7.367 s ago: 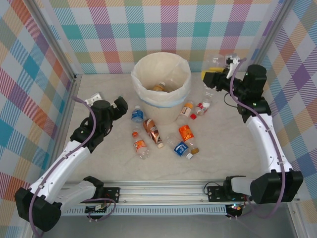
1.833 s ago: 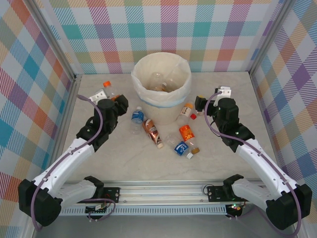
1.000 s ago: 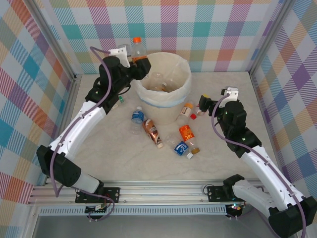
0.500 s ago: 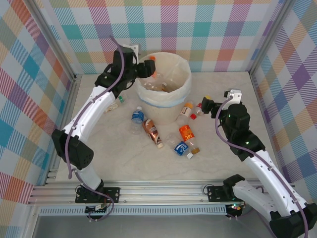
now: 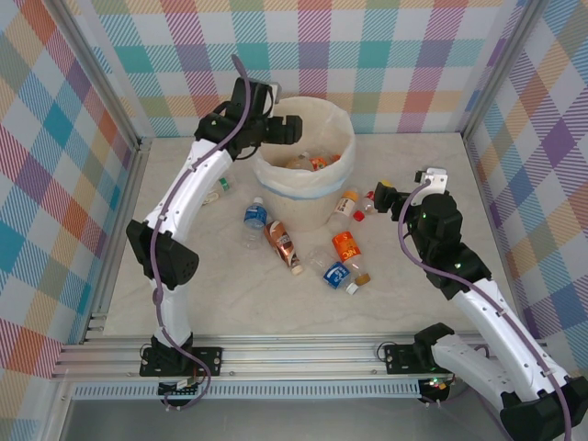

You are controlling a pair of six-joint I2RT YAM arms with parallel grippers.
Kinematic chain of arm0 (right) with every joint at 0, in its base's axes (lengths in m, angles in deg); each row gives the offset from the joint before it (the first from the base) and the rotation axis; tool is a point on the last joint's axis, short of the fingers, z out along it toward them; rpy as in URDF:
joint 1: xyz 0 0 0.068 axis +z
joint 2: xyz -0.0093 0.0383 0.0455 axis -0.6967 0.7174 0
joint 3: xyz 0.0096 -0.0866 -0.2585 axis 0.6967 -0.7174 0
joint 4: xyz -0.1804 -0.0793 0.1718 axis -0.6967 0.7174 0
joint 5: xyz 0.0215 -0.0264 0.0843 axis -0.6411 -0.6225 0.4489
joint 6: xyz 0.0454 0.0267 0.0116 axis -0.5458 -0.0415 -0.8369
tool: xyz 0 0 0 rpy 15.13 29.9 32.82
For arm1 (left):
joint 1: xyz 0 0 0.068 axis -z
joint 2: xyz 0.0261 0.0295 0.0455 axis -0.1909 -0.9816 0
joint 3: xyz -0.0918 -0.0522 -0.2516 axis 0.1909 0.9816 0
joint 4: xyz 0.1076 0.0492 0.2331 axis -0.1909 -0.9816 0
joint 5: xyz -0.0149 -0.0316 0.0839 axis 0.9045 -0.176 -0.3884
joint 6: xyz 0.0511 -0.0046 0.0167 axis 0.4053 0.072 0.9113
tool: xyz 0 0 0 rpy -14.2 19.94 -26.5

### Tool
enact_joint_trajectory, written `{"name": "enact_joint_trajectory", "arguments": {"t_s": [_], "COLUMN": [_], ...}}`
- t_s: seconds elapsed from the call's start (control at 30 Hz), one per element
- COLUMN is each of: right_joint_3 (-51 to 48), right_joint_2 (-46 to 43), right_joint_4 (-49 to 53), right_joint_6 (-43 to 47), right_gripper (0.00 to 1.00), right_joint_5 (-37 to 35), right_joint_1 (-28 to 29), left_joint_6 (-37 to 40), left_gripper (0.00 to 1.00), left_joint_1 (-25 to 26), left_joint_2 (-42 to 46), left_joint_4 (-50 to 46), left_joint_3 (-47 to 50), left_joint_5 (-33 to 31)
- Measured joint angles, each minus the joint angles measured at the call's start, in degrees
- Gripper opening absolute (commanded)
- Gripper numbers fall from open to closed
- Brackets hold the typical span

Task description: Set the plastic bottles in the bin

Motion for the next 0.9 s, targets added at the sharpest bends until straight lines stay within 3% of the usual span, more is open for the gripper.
{"name": "enact_joint_trajectory", "arguments": {"t_s": [0.2,0.47,0.73,0.9], "right_joint_3": [-0.4,-1.7,-1.8,-1.8], "right_joint_2": [0.2,3.3,12.1,16.2], "right_joint_4": [0.2,0.1,1.2,1.3], "right_joint_6": [0.1,0.2,-3.2,-7.0], "right_gripper": [1.00,1.00,1.00,1.00], "right_joint_5": [-0.2,-0.6,1.7,6.6], "right_joint_1": [0.0,-0.1,-2.9,-7.1], "left_joint_6": [0.4,0.4,-1.4,-3.7], "left_gripper": [1.00,1.00,1.00,1.00], "left_joint_1": [0.6,2.3,3.0,3.0], "left_joint_2": [0.1,6.1,19.5,25.9], "left_joint_4": [-1.4,0.7,12.0,18.7], "left_joint_3": [0.0,5.5,21.7,31.0], "left_joint_5": [0.4,-0.5,-1.7,-2.1]}}
